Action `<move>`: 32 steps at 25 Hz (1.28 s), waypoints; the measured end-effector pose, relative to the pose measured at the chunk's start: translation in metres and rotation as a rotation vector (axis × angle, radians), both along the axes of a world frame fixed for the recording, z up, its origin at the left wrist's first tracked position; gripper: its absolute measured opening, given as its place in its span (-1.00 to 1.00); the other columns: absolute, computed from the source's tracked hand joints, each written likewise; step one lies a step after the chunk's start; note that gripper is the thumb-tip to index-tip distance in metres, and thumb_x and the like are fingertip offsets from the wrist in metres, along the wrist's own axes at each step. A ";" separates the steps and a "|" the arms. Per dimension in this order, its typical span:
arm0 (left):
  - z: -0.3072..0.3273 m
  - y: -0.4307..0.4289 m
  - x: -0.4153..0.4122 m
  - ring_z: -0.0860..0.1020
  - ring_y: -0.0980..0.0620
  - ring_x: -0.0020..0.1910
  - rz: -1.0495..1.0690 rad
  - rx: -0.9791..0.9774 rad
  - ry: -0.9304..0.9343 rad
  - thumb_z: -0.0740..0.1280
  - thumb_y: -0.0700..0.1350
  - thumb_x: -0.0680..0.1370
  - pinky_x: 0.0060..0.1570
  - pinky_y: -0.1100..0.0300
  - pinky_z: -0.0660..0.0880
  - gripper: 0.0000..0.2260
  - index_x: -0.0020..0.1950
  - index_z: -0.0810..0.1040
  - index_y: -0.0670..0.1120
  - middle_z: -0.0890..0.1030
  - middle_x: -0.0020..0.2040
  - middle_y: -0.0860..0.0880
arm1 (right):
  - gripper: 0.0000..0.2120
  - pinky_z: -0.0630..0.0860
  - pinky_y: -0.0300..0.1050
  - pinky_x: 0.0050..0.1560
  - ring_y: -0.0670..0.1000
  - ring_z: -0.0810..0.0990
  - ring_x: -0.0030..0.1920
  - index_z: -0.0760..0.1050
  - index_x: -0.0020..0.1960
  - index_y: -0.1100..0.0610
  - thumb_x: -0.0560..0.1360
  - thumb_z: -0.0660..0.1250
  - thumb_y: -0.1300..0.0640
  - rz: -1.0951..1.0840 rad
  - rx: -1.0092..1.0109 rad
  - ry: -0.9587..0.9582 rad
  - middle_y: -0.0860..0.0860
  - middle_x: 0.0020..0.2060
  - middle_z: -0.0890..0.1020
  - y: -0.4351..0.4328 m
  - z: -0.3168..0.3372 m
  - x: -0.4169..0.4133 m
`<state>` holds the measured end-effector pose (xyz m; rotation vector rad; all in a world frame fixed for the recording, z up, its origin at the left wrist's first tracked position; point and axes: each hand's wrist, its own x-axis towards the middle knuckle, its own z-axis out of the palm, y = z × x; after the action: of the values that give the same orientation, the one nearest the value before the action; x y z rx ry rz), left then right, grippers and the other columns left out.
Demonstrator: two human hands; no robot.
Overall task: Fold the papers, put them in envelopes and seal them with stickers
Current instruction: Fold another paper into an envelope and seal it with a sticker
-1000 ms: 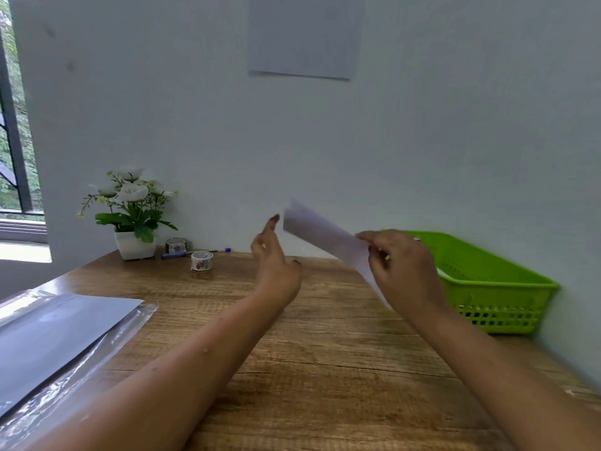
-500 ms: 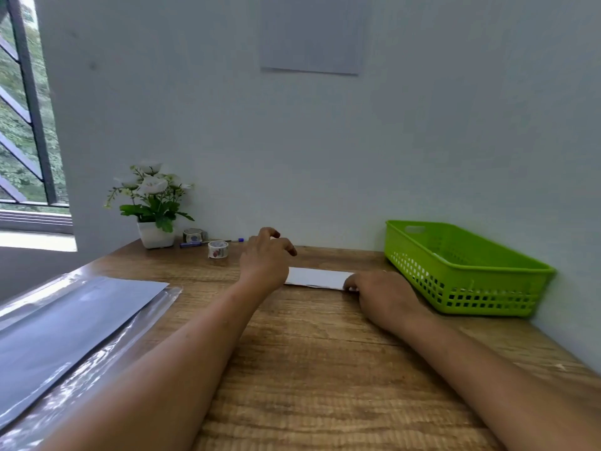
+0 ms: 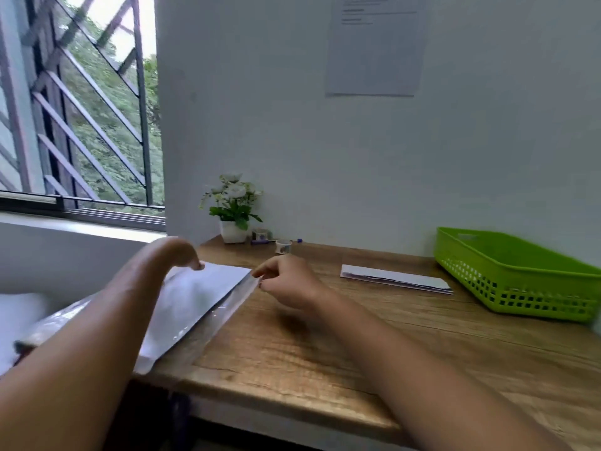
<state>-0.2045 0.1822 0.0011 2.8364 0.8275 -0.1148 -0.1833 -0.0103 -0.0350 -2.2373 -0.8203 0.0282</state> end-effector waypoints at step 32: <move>0.002 -0.162 0.137 0.44 -0.10 0.19 -0.463 -0.791 -0.815 0.18 -0.17 0.60 0.06 0.02 0.50 -0.62 0.40 0.29 0.07 0.38 0.33 -0.04 | -0.64 0.40 -0.09 -0.19 0.14 0.52 0.08 0.48 0.15 0.05 0.44 0.16 0.34 -0.566 -0.449 -0.789 0.05 0.03 0.61 -0.143 0.047 0.085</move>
<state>-0.0678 0.0201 0.0028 1.9643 -0.0694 0.5024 -0.0979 -0.1529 0.0120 -2.8629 -0.5497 -1.0891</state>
